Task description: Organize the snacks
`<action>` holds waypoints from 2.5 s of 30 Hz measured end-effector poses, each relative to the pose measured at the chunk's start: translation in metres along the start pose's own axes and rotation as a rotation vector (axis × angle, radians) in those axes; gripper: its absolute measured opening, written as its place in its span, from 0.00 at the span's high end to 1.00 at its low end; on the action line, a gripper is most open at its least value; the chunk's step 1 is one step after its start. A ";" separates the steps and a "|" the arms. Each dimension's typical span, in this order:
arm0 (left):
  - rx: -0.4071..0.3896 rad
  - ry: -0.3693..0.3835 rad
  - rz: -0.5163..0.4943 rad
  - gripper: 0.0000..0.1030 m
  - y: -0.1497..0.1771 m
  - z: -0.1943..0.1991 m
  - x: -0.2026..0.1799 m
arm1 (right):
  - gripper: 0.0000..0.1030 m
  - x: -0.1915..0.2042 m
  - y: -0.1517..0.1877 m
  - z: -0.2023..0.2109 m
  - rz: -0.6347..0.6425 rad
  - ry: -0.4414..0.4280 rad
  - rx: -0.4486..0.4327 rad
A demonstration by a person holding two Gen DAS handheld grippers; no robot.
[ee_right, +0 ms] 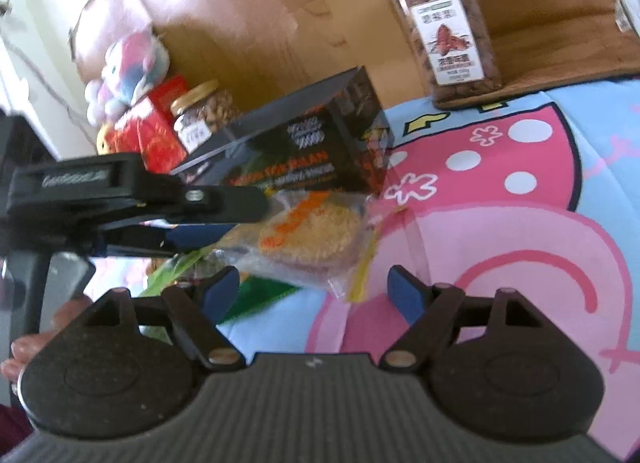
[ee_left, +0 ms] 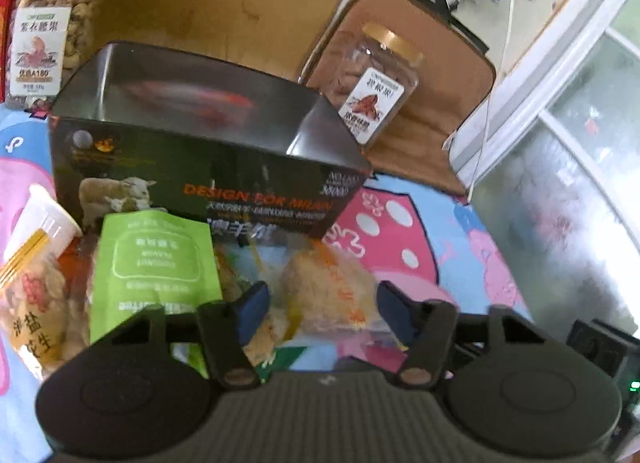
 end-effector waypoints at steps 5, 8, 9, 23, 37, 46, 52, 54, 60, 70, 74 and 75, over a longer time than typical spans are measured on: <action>-0.015 -0.010 -0.047 0.55 0.008 0.011 -0.013 | 0.65 0.003 0.001 0.008 0.072 0.044 -0.008; -0.015 0.023 -0.096 0.55 0.024 0.026 -0.026 | 0.66 0.012 0.006 0.029 0.145 0.056 -0.031; -0.015 0.025 -0.111 0.55 0.030 0.030 -0.030 | 0.66 0.016 0.010 0.035 0.176 0.067 -0.030; -0.005 0.063 -0.100 0.26 0.055 0.058 -0.024 | 0.28 0.032 0.061 0.078 0.348 0.163 0.042; -0.049 0.107 -0.143 0.55 0.041 0.066 -0.044 | 0.50 0.058 0.037 0.060 0.437 0.126 -0.025; -0.244 0.039 -0.106 0.55 -0.054 0.068 -0.019 | 0.50 0.081 -0.049 0.006 0.503 0.039 -0.161; -0.273 -0.080 -0.034 0.55 -0.088 0.037 0.030 | 0.50 0.090 -0.070 -0.069 0.469 0.010 -0.106; -0.276 -0.109 -0.014 0.54 -0.094 0.027 0.042 | 0.49 0.087 -0.073 -0.088 0.487 0.018 -0.098; -0.297 -0.156 0.009 0.52 -0.097 0.027 0.066 | 0.39 0.080 -0.077 -0.105 0.503 0.079 -0.127; -0.383 -0.074 0.029 0.50 -0.044 0.113 0.065 | 0.44 0.065 -0.035 -0.013 0.250 0.052 -0.183; -0.346 -0.072 0.039 0.50 -0.006 0.131 0.073 | 0.46 0.063 -0.006 0.002 0.006 -0.113 -0.076; -0.337 -0.076 0.047 0.50 0.001 0.134 0.075 | 0.46 0.061 -0.001 0.001 -0.063 -0.137 -0.053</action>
Point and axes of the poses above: each gripper's, at about its wrist camera, not at the fingertips, and z roughly against the way its jaws point, x to its left, y to its underside, the point moved 4 cm from there along -z, roughly the way its jaws point, and after that the axes turned 8 degrees about -x, right-handed, at the moved point
